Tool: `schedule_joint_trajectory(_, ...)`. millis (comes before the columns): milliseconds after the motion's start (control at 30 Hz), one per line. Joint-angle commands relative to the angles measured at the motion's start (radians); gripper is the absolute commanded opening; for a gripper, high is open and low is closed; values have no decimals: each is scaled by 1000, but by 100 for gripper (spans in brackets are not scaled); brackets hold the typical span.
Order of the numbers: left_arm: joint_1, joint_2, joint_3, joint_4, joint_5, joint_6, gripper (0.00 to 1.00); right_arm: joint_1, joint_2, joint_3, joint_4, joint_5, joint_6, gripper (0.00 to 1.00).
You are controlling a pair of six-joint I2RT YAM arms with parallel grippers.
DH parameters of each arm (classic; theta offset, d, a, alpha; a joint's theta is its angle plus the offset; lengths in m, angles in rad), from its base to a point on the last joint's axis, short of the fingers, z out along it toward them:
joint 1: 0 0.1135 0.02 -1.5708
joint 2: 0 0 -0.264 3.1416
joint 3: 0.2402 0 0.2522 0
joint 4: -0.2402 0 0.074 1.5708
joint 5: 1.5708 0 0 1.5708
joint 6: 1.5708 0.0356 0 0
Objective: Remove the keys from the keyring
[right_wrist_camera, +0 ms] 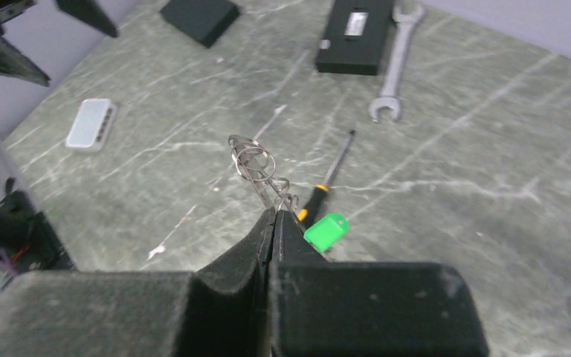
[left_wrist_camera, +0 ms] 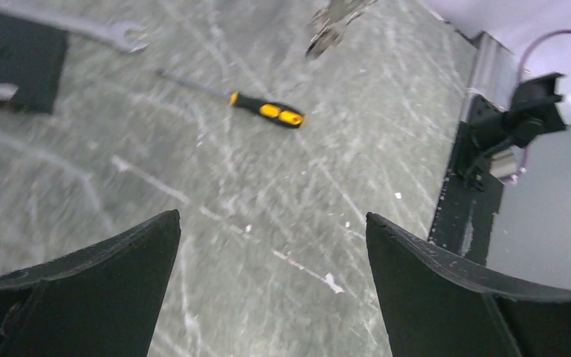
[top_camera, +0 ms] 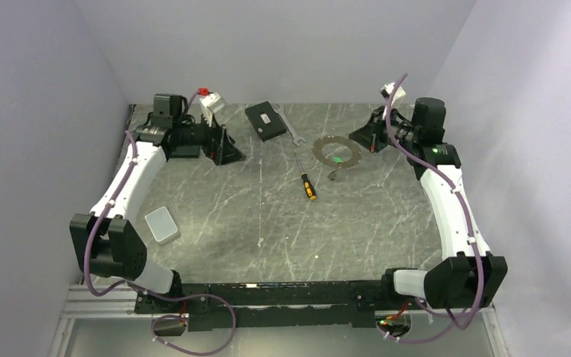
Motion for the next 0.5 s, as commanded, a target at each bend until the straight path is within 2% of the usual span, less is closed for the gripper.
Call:
schedule_joint_trajectory(0,-77,-4,73,-10,120,31,99,77,-38,48,-1,-81,20,0)
schedule_joint_trajectory(233,-211,39,90,29,178,68,99,179,-34,13,39,-155,31,0)
schedule_joint_trajectory(467,-363,101,94,44,68,104,95,238,-30,-1,37,-189,26,0)
